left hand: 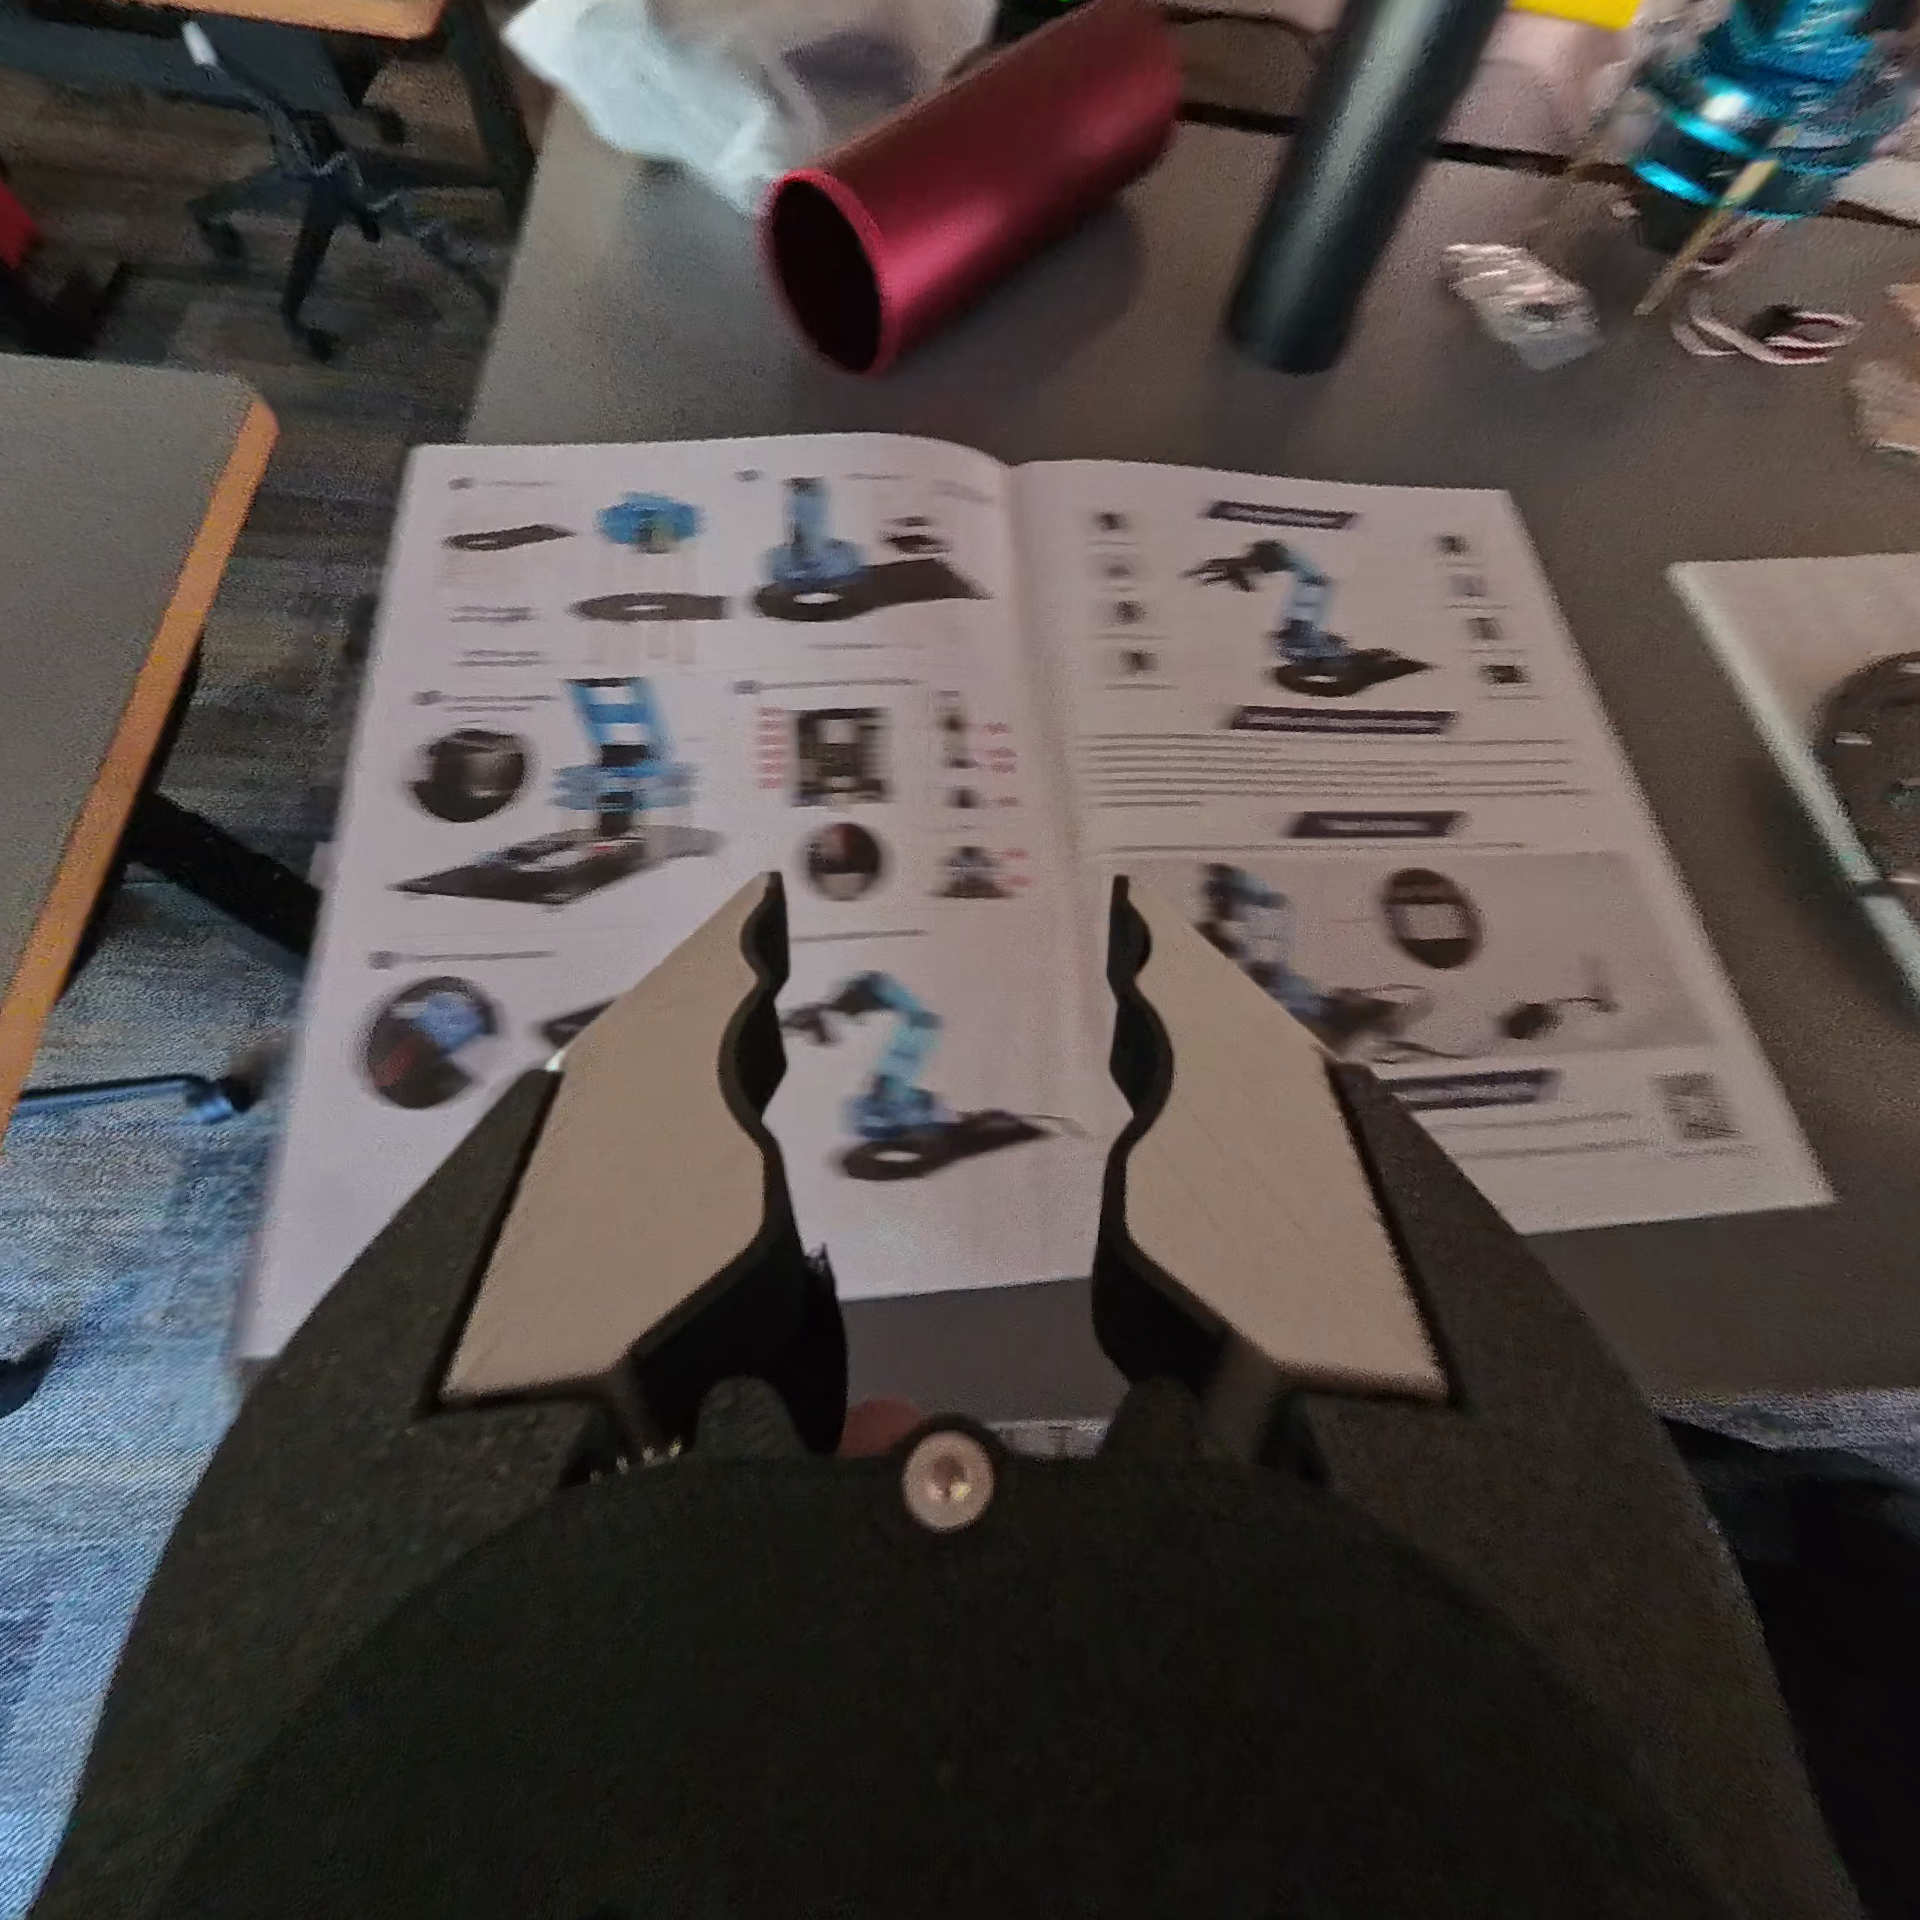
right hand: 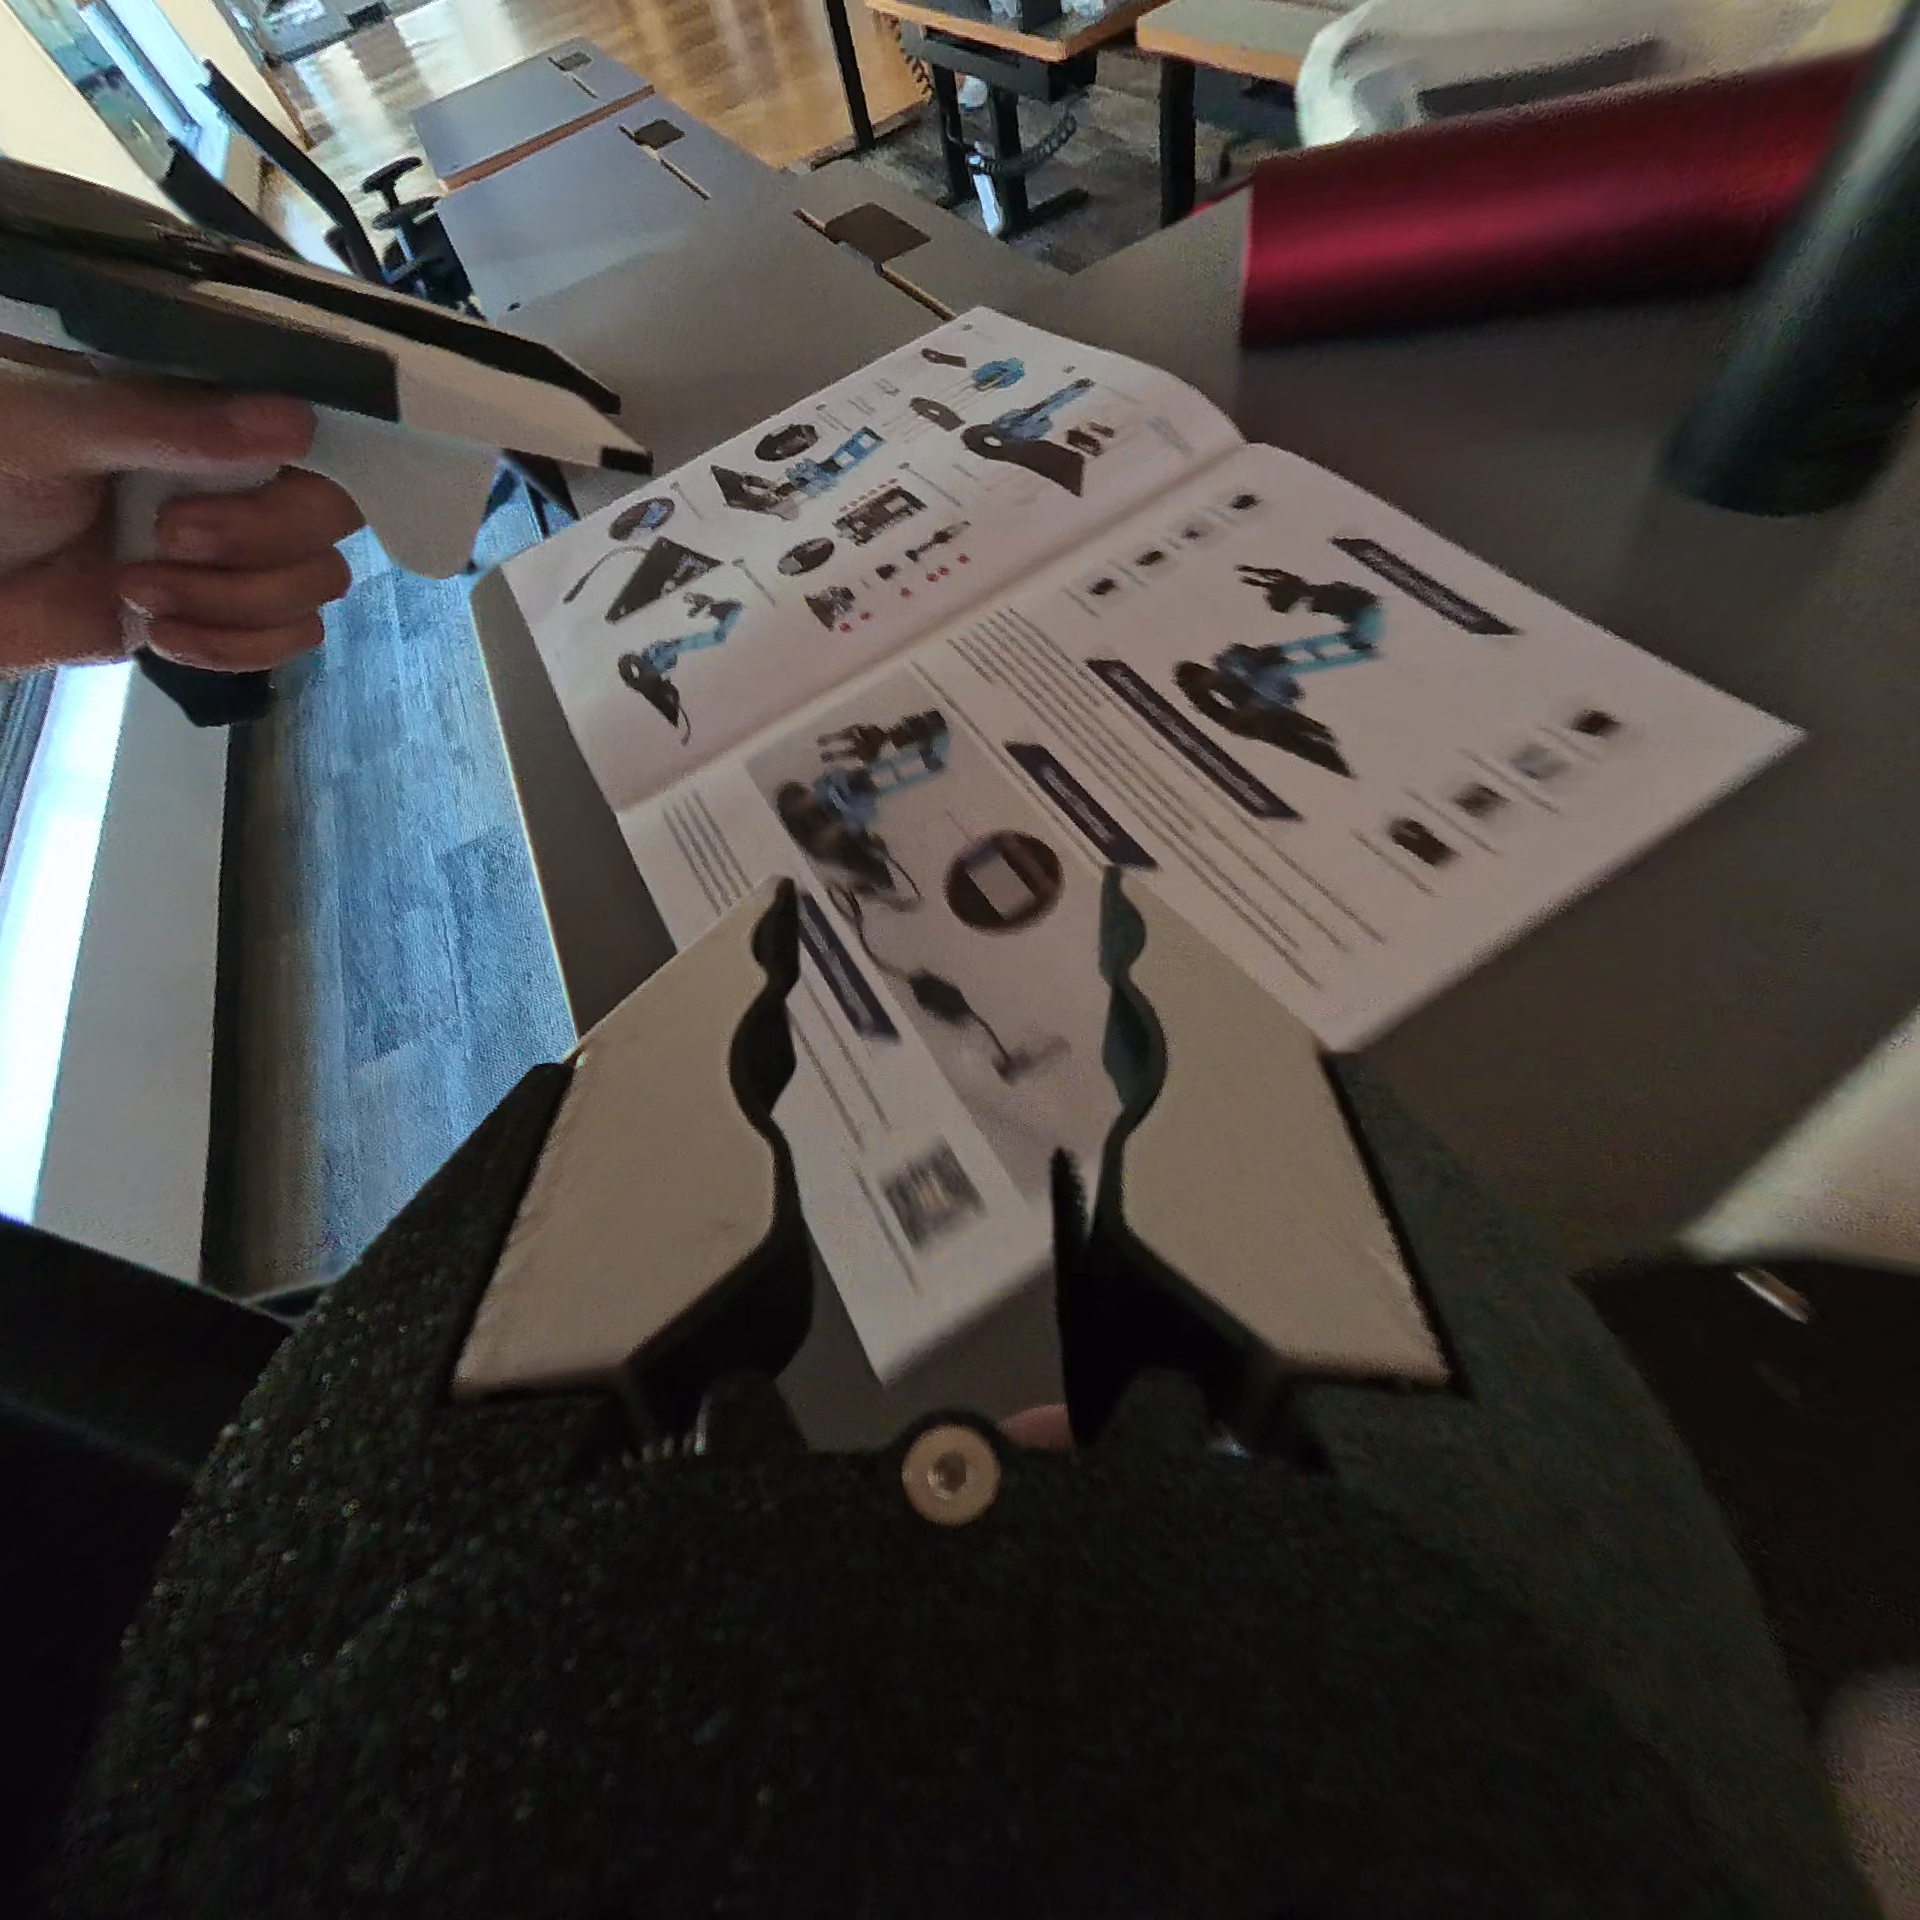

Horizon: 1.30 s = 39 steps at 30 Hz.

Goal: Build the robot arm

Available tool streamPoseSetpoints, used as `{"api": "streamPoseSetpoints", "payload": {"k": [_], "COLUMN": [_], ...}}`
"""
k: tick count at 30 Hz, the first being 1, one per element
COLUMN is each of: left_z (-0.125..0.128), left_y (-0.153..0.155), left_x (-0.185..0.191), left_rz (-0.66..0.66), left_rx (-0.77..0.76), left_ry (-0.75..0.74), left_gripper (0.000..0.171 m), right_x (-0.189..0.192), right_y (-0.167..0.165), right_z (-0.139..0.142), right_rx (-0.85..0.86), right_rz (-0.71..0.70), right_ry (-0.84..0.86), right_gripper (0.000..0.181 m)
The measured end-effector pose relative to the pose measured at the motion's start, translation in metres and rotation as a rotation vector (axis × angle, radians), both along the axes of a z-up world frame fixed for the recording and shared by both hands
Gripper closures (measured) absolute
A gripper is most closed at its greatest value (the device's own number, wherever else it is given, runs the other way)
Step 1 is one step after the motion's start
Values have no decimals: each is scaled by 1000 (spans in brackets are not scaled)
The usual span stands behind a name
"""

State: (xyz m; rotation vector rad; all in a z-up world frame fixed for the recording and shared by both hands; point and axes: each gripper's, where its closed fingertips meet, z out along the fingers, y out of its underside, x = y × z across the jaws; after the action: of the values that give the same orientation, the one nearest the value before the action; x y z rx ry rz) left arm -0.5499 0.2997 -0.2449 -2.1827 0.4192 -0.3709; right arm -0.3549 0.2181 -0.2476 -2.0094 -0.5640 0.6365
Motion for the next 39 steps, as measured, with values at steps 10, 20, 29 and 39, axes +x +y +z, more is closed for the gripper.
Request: {"api": "streamPoseSetpoints", "payload": {"k": [10, 20, 29, 39], "left_z": [-40, -51, -38, -20], "left_y": [102, 114, 117, 102], "left_x": [-93, -81, -56, 22], "left_rz": [-73, -197, -266, -342], "left_rx": [-65, -82, -70, -59], "left_ry": [-54, -66, -68, -26], "left_gripper": [117, 118, 118, 123], "right_x": [-166, -180, -152, 349], "right_y": [81, 108, 108, 47], "right_z": [-40, -72, -37, 1], "right_rx": [-201, -259, -266, -245], "right_rz": [65, 82, 42, -874], "right_ry": [-92, -285, -154, -305], "right_gripper": [124, 147, 140, 139]}}
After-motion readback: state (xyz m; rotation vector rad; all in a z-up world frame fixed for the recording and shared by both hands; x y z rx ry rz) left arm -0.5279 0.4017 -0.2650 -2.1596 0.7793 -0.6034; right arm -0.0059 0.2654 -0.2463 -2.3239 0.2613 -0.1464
